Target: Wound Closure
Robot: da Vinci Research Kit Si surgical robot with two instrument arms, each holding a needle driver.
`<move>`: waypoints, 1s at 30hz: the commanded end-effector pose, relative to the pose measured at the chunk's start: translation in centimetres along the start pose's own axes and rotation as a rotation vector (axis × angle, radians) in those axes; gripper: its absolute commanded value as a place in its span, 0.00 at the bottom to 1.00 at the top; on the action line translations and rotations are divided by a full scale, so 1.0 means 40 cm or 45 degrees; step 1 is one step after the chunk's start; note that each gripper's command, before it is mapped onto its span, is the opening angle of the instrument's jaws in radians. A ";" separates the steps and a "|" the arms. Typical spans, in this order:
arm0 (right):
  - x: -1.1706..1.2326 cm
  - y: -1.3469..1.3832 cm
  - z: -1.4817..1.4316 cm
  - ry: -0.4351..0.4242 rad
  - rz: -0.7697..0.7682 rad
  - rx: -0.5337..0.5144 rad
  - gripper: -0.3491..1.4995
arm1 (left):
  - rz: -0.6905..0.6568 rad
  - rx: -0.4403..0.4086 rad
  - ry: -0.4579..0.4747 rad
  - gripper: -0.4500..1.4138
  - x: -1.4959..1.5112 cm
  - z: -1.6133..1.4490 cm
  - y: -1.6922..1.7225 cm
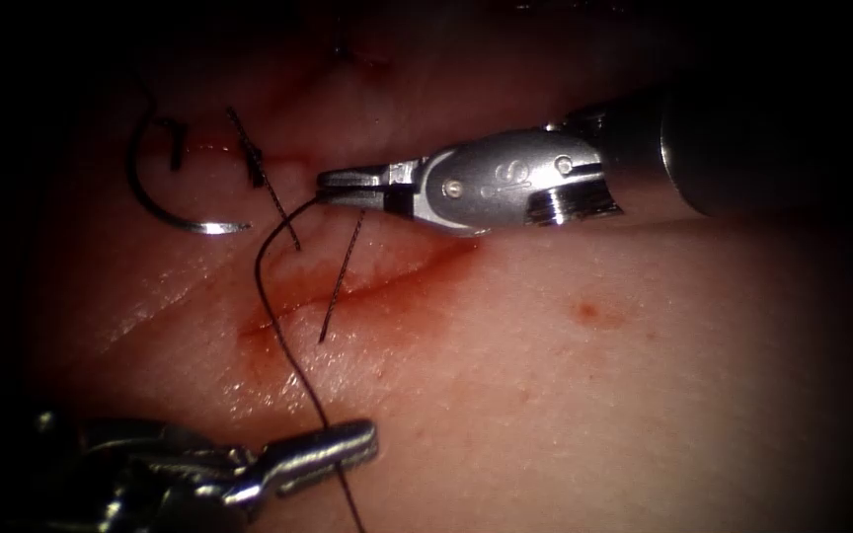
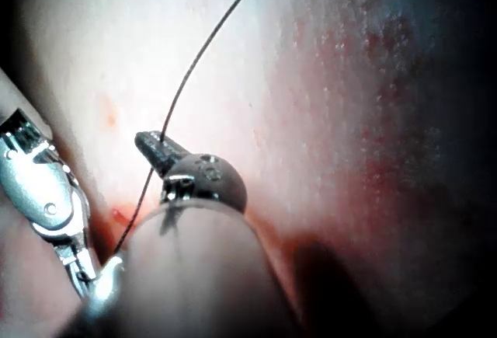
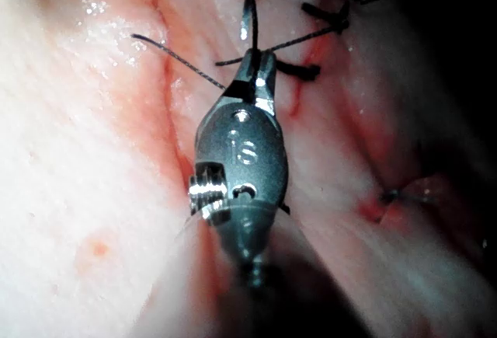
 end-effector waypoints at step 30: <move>0.0095 -0.0002 -0.0209 0.207 0.239 -0.065 0.97 | 0.048 -0.075 -0.237 0.00 -0.0225 -0.0243 -0.0002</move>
